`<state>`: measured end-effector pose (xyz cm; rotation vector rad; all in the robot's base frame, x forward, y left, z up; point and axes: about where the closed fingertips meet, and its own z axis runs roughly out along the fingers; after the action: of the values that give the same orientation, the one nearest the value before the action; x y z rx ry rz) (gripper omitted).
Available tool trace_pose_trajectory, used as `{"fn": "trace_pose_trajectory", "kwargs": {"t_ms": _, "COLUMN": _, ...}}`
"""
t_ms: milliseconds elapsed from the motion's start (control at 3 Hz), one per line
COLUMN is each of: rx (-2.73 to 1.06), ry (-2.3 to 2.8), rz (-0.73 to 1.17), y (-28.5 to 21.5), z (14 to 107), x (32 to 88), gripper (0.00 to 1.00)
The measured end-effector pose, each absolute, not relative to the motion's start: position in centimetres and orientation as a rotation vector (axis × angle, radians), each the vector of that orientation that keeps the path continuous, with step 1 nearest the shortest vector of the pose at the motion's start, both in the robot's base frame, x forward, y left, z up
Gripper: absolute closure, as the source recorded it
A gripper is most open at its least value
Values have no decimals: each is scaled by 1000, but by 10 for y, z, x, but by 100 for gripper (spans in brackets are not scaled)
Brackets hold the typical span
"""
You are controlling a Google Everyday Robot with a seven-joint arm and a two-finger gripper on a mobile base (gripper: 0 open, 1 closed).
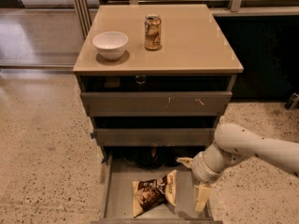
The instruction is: Pick brown chip bag from bottom drawer and place on counter
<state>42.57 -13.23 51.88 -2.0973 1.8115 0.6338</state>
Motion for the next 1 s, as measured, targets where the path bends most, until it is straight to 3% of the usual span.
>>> {"fn": "trace_pose_trajectory", "kwargs": {"t_ms": 1000, "rx": -2153, "ry": 1727, "rz": 533, "y": -116, "z": 457, "x": 468, "gripper": 0}}
